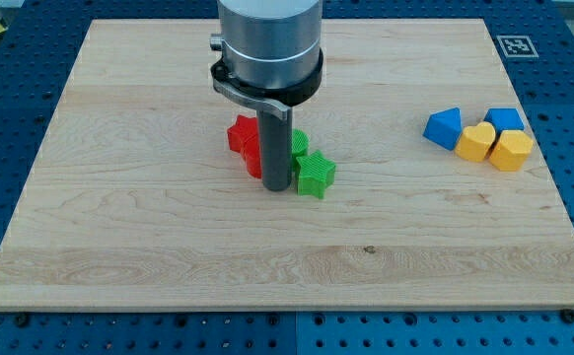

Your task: Move green blocks upwards

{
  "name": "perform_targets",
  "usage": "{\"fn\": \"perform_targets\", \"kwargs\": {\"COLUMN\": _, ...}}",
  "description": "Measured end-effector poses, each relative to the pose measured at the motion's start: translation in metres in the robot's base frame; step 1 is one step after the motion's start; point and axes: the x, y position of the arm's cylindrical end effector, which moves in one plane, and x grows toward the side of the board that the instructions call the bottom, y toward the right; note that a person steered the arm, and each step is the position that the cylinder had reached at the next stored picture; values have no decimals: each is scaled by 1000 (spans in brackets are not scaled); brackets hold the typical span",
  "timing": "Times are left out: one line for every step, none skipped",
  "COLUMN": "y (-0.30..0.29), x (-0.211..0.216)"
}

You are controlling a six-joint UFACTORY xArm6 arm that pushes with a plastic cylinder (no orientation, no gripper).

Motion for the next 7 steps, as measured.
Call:
{"fn": "perform_targets", "kwargs": {"y": 1, "x": 22}}
{"fn": "perform_targets", "kwargs": {"y": 9, "x": 49}}
{"fn": "perform_targets", "kwargs": {"y": 32, "x": 41}}
{"fn": "perform_targets", "kwargs": {"y": 46, "x": 30}}
{"fn": "perform_targets", "kwargs": {"y": 50, "x": 19}}
{"fn": "perform_targets", "kwargs": {"y": 50, "x": 11}}
{"fn": "perform_targets", "kwargs": {"y": 50, "x": 5}}
